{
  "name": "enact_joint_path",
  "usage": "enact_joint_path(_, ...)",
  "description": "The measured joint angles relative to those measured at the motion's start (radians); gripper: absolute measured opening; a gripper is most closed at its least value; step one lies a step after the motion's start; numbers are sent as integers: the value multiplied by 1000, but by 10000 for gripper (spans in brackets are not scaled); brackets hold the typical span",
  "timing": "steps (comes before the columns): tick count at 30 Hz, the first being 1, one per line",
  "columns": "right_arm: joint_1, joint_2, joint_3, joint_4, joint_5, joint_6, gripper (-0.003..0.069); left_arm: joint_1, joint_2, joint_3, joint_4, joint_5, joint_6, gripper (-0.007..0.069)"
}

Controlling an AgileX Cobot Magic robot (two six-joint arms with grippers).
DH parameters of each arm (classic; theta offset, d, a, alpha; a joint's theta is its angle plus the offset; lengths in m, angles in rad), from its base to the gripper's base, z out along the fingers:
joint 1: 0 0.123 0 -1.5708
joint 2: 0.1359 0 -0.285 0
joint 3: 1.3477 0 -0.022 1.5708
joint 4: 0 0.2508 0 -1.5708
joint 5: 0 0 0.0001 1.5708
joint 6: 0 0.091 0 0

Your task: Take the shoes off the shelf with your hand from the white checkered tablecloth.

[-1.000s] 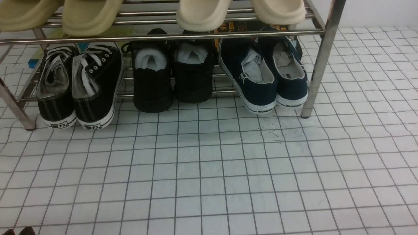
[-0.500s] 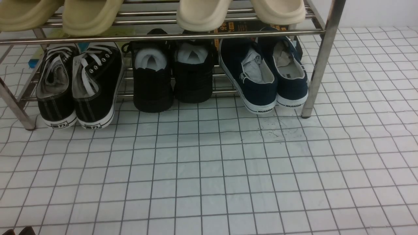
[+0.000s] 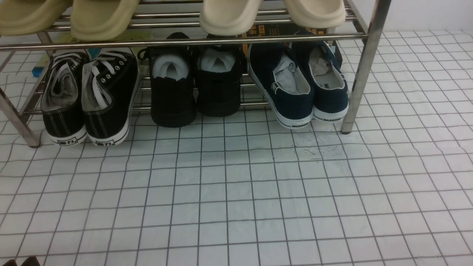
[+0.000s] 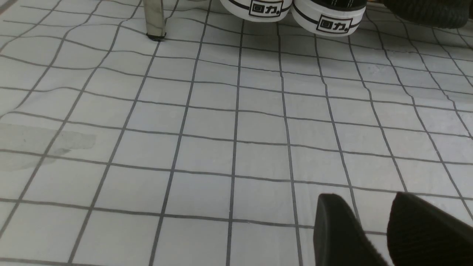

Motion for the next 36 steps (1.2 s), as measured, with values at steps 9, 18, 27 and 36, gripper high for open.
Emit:
enact_joint_path(9, 0, 0, 0, 2, 0, 0, 239, 0, 0, 0, 0, 0, 0, 240)
enact_joint_path(18, 0, 0, 11, 524, -41, 283, 239, 0, 0, 0, 0, 0, 0, 240)
enact_joint_path(27, 0, 40, -85, 623, -225, 152, 153, 0, 0, 0, 0, 0, 0, 240)
enact_joint_path(36, 0, 659, -619, 379, 426, -176, 0, 0, 0, 0, 0, 0, 0, 240)
